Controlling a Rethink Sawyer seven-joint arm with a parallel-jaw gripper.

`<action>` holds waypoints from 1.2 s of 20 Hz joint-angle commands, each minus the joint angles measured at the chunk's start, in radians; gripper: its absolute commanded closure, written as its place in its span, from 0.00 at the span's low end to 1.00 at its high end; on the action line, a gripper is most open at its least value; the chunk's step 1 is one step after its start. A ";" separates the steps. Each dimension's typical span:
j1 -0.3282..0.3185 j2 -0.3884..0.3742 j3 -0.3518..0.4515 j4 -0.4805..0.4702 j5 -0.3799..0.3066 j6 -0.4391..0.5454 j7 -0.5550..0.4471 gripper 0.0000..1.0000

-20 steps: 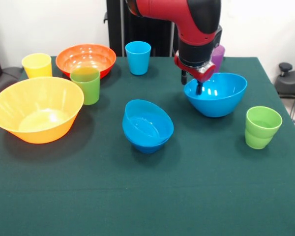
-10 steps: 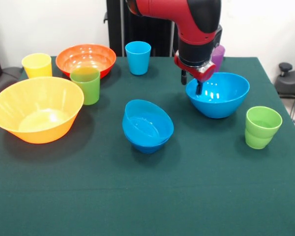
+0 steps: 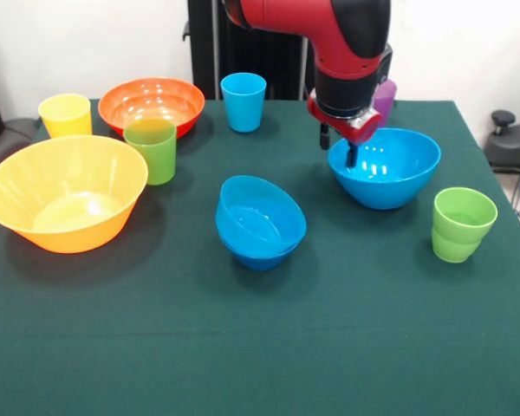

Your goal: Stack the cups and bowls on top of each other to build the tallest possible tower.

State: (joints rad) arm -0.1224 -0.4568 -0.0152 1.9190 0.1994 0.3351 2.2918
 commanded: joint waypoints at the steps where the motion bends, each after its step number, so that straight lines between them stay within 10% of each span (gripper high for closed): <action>1: 0.016 0.030 0.052 -0.078 0.024 0.049 0.104 0.00; 24: 0.019 0.041 0.044 -0.076 0.026 0.016 0.114 0.00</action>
State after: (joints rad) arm -0.1171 -0.4559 -0.0154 1.9174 0.1994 0.3351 2.2918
